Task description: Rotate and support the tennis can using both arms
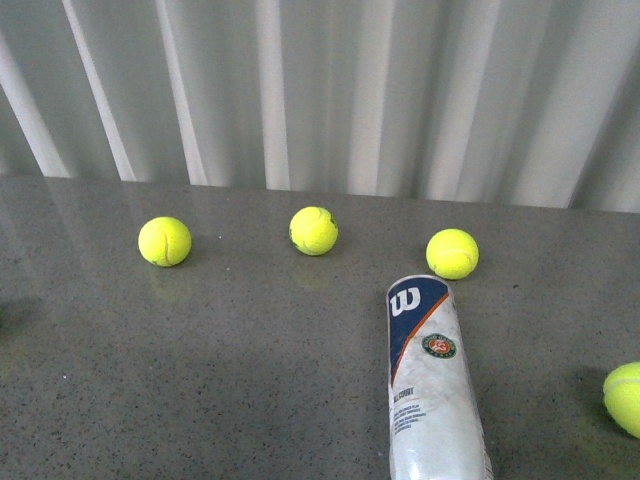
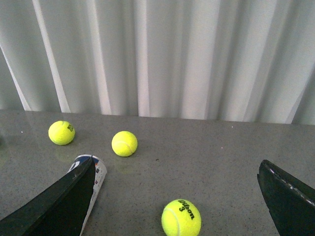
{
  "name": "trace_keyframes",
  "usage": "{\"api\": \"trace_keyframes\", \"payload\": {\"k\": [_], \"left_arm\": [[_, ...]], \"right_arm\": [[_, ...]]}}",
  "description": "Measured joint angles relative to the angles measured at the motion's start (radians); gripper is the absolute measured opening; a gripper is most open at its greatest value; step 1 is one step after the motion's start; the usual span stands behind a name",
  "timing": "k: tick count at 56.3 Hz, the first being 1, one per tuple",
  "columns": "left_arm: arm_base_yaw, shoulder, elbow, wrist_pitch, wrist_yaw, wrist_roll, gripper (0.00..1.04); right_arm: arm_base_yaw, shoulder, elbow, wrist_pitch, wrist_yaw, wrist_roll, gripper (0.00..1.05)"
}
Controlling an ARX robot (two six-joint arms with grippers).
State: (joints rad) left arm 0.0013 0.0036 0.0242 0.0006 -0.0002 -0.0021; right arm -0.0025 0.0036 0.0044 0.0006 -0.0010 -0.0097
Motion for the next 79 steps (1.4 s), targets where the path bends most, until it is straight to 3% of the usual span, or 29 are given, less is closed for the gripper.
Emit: {"api": "trace_keyframes", "payload": {"k": [57, 59, 62, 67, 74, 79], "left_arm": [[0.0, 0.0, 0.0, 0.0, 0.0, 0.0, 0.98], [0.0, 0.0, 0.0, 0.0, 0.0, 0.0, 0.98], [0.0, 0.0, 0.0, 0.0, 0.0, 0.0, 0.98], [0.0, 0.0, 0.0, 0.0, 0.001, 0.0, 0.98], [0.0, 0.0, 0.0, 0.0, 0.0, 0.0, 0.98], [0.0, 0.0, 0.0, 0.0, 0.0, 0.0, 0.98]], "right_arm": [[0.0, 0.0, 0.0, 0.0, 0.0, 0.0, 0.98], [-0.011, 0.014, 0.01, -0.028, -0.043, -0.007, 0.98], [-0.045, 0.108, 0.064, -0.079, -0.161, -0.007, 0.98], [-0.079, 0.295, 0.182, 0.014, -0.199, 0.018, 0.98], [-0.099, 0.61, 0.408, 0.233, -0.125, 0.069, 0.98], [-0.092, 0.811, 0.562, 0.232, -0.077, 0.114, 0.98]]}}
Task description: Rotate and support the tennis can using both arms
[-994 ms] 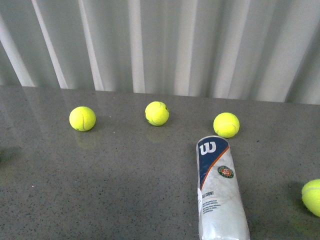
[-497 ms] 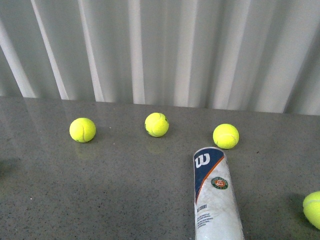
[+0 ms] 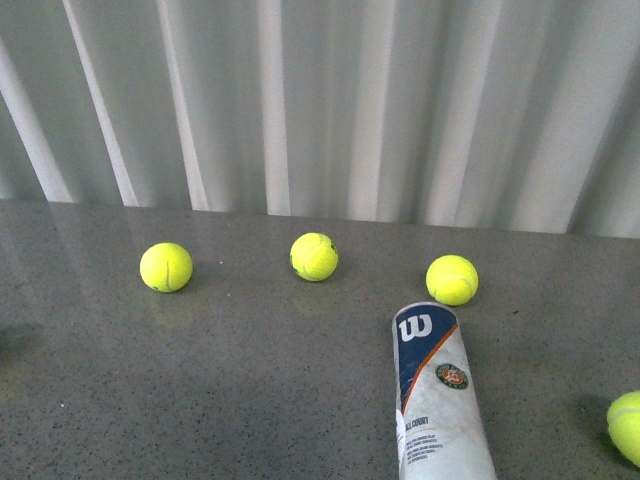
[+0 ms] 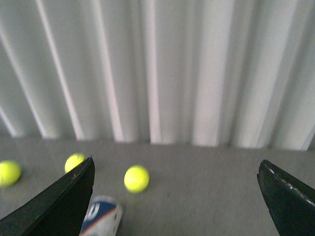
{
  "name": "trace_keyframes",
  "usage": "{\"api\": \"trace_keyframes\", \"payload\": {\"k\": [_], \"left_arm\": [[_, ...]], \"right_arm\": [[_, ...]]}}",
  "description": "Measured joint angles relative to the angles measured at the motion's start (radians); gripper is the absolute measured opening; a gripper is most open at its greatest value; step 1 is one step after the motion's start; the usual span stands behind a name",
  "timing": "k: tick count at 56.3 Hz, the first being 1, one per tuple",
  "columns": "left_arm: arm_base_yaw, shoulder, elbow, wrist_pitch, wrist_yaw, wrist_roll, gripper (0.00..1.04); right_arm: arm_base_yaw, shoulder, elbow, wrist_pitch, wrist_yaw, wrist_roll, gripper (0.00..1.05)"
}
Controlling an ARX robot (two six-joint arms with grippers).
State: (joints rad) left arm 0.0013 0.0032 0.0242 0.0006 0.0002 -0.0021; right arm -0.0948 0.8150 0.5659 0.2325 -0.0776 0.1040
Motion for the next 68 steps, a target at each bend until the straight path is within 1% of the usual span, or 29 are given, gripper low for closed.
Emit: {"api": "trace_keyframes", "payload": {"k": [3, 6, 9, 14, 16, 17, 21, 23, 26, 32, 42, 60, 68], "left_arm": [[0.0, 0.0, 0.0, 0.0, 0.0, 0.0, 0.98], [0.0, 0.0, 0.0, 0.0, 0.0, 0.0, 0.98], [0.0, 0.0, 0.0, 0.0, 0.0, 0.0, 0.98], [0.0, 0.0, 0.0, 0.0, 0.0, 0.0, 0.98], [0.0, 0.0, 0.0, 0.0, 0.0, 0.0, 0.98], [0.0, 0.0, 0.0, 0.0, 0.0, 0.0, 0.98], [0.0, 0.0, 0.0, 0.0, 0.0, 0.0, 0.98], [0.0, 0.0, 0.0, 0.0, 0.0, 0.0, 0.98], [0.0, 0.0, 0.0, 0.0, 0.0, 0.0, 0.98], [0.0, 0.0, 0.0, 0.0, 0.0, 0.0, 0.98], [0.0, 0.0, 0.0, 0.0, 0.0, 0.0, 0.98], [0.0, 0.0, 0.0, 0.0, 0.0, 0.0, 0.98], [0.0, 0.0, 0.0, 0.0, 0.0, 0.0, 0.98]], "right_arm": [[0.01, 0.139, 0.105, -0.05, 0.029, 0.043, 0.98], [0.031, 0.351, 0.267, -0.175, 0.034, 0.121, 0.98], [0.052, 0.47, 0.356, -0.261, 0.048, 0.168, 0.98], [0.111, 0.672, 0.51, -0.431, 0.001, 0.25, 0.98], [0.129, 0.716, 0.543, -0.476, -0.027, 0.269, 0.98], [0.153, 0.768, 0.576, -0.528, -0.06, 0.282, 0.98], [0.225, 0.877, 0.612, -0.618, -0.05, 0.291, 0.98], [0.256, 0.919, 0.615, -0.639, -0.038, 0.285, 0.98], [0.288, 0.966, 0.614, -0.649, -0.023, 0.284, 0.98], [0.312, 1.021, 0.607, -0.645, 0.021, 0.285, 0.98], [0.337, 1.072, 0.595, -0.629, 0.004, 0.266, 0.98], [0.346, 1.162, 0.639, -0.634, 0.03, 0.243, 0.98], [0.362, 1.209, 0.66, -0.598, 0.026, 0.216, 0.98]]}}
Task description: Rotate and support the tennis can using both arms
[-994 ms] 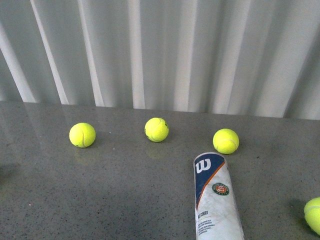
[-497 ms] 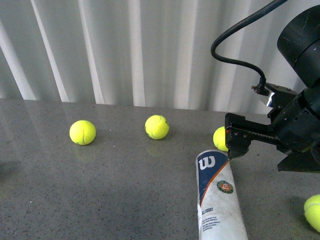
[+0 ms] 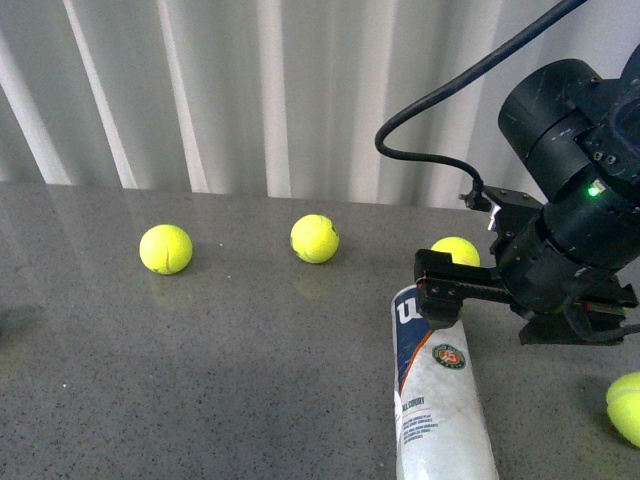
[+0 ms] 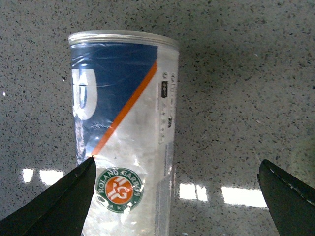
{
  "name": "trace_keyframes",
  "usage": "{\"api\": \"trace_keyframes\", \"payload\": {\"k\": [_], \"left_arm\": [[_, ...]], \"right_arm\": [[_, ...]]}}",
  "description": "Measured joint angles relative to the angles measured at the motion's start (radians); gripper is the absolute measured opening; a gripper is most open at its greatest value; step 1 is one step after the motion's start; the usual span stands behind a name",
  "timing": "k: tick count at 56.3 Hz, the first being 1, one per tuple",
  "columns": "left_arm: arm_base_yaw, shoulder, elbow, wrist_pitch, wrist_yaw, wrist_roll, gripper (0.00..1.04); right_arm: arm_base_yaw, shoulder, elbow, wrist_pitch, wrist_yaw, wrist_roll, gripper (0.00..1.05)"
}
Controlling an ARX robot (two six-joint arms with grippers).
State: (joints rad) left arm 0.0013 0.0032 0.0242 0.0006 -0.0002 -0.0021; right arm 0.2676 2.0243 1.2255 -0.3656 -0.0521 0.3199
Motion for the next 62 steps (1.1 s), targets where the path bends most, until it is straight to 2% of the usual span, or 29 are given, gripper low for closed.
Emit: {"api": "trace_keyframes", "payload": {"k": [22, 37, 41, 46, 62], "left_arm": [[0.0, 0.0, 0.0, 0.0, 0.0, 0.0, 0.98], [0.0, 0.0, 0.0, 0.0, 0.0, 0.0, 0.98], [0.0, 0.0, 0.0, 0.0, 0.0, 0.0, 0.98], [0.0, 0.0, 0.0, 0.0, 0.0, 0.0, 0.98], [0.0, 0.0, 0.0, 0.0, 0.0, 0.0, 0.98]], "right_arm": [[0.049, 0.062, 0.024, 0.08, -0.082, -0.007, 0.98], [0.064, 0.104, -0.003, 0.128, -0.078, 0.005, 0.97], [0.067, 0.11, -0.01, 0.137, -0.075, 0.005, 0.89], [0.069, 0.111, -0.011, 0.14, -0.064, -0.002, 0.71], [0.069, 0.111, -0.006, 0.137, -0.049, -0.014, 0.44]]}}
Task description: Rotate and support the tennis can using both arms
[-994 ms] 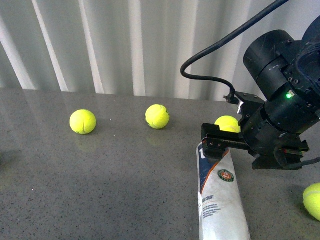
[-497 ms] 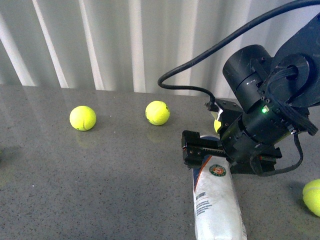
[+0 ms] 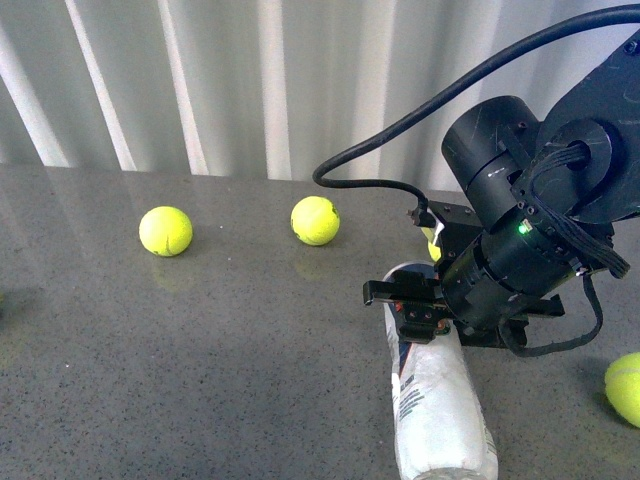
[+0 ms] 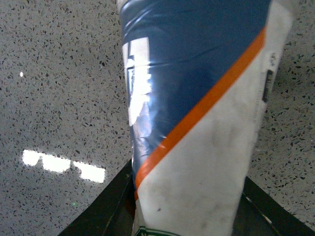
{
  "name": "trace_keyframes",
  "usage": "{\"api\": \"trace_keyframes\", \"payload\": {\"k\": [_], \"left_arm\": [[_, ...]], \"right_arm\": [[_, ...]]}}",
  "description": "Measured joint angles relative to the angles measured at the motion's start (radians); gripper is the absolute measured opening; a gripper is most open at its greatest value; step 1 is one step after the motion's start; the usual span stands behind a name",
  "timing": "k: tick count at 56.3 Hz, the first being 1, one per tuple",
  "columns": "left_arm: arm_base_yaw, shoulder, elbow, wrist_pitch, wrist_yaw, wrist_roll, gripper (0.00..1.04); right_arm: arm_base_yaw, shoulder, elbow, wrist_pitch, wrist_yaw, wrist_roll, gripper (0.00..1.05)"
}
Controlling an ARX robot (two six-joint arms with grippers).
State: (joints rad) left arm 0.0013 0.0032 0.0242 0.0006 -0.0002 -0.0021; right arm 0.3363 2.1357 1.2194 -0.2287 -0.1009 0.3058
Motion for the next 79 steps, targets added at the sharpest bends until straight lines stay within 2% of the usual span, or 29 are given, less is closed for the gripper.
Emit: {"api": "trace_keyframes", "payload": {"k": [9, 17, 35, 44, 52, 53, 59, 67, 74, 79], "left_arm": [[0.0, 0.0, 0.0, 0.0, 0.0, 0.0, 0.98], [0.0, 0.0, 0.0, 0.0, 0.0, 0.0, 0.98], [0.0, 0.0, 0.0, 0.0, 0.0, 0.0, 0.98], [0.0, 0.0, 0.0, 0.0, 0.0, 0.0, 0.98], [0.0, 0.0, 0.0, 0.0, 0.0, 0.0, 0.98], [0.0, 0.0, 0.0, 0.0, 0.0, 0.0, 0.98], [0.0, 0.0, 0.0, 0.0, 0.0, 0.0, 0.98], [0.0, 0.0, 0.0, 0.0, 0.0, 0.0, 0.98], [0.0, 0.0, 0.0, 0.0, 0.0, 0.0, 0.98], [0.0, 0.0, 0.0, 0.0, 0.0, 0.0, 0.98]], "right_arm": [[0.0, -0.002, 0.005, -0.002, 0.015, -0.008, 0.29], [0.002, -0.016, 0.005, -0.003, 0.018, -0.011, 0.21], [0.026, -0.097, 0.01, -0.011, 0.034, -0.048, 0.12], [0.048, -0.153, -0.006, 0.034, 0.117, -0.148, 0.11], [0.068, -0.232, -0.091, 0.147, 0.225, -0.375, 0.1], [0.068, -0.236, -0.096, 0.154, 0.23, -0.375, 0.1], [0.069, -0.296, -0.19, 0.263, 0.233, -0.614, 0.1], [0.064, -0.359, -0.335, 0.402, 0.143, -0.96, 0.08], [0.062, -0.373, -0.416, 0.465, 0.064, -1.173, 0.07], [0.067, -0.367, -0.447, 0.517, 0.038, -1.265, 0.07]]}}
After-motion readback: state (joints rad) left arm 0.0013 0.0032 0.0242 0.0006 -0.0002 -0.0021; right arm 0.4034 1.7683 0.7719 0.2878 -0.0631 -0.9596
